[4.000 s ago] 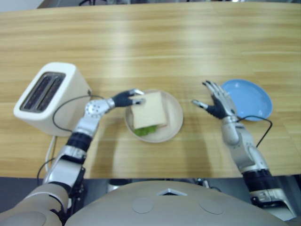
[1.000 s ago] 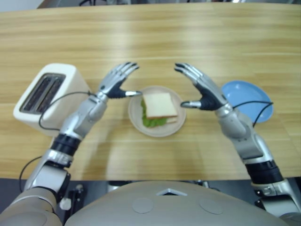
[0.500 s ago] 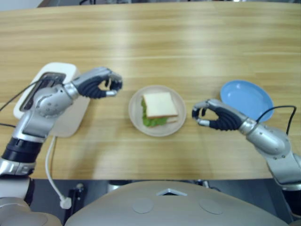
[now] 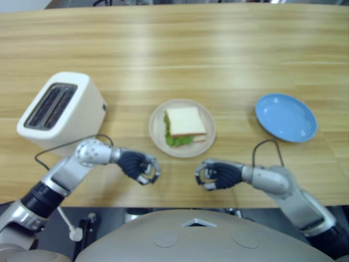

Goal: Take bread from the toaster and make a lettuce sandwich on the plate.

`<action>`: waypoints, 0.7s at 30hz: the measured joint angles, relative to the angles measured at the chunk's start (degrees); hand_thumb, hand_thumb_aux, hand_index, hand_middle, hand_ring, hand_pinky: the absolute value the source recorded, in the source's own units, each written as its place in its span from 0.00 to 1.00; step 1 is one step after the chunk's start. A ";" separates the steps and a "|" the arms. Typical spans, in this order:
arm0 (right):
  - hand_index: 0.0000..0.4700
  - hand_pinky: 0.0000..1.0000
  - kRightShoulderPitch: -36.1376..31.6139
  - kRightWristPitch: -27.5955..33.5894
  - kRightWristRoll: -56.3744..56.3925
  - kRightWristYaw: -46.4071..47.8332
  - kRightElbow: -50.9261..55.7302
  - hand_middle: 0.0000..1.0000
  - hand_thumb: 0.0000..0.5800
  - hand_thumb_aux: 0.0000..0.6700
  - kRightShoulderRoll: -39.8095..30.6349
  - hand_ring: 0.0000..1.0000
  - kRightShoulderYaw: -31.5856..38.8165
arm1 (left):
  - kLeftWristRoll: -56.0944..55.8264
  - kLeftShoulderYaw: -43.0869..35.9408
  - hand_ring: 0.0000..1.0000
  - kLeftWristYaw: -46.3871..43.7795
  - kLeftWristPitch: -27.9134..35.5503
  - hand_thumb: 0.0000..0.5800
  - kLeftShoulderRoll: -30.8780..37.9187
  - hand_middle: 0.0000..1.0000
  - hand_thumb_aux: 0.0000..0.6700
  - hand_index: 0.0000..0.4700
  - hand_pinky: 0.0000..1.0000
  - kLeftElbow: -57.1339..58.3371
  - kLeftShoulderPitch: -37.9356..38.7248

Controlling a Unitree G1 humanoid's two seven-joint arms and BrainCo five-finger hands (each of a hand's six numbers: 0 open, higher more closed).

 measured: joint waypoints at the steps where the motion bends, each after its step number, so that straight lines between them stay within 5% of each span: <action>1: 0.98 1.00 -1.12 0.01 -1.79 -0.38 1.51 1.00 1.00 1.00 0.80 1.00 0.85 | 1.20 -0.45 1.00 0.06 -0.19 1.00 -0.78 1.00 1.00 0.98 1.00 1.56 -0.64; 9: 0.98 1.00 -14.12 -0.13 -14.78 -10.55 13.88 1.00 1.00 1.00 7.31 1.00 2.07 | 14.48 -1.36 1.00 9.99 -5.51 1.00 -9.74 1.00 1.00 0.98 1.00 18.45 -10.66; 21: 0.98 1.00 -36.00 -4.87 -24.29 -32.05 50.12 1.00 1.00 1.00 20.21 1.00 4.86 | 27.85 -1.12 1.00 36.26 -8.45 1.00 -24.19 1.00 1.00 0.98 1.00 47.86 -29.56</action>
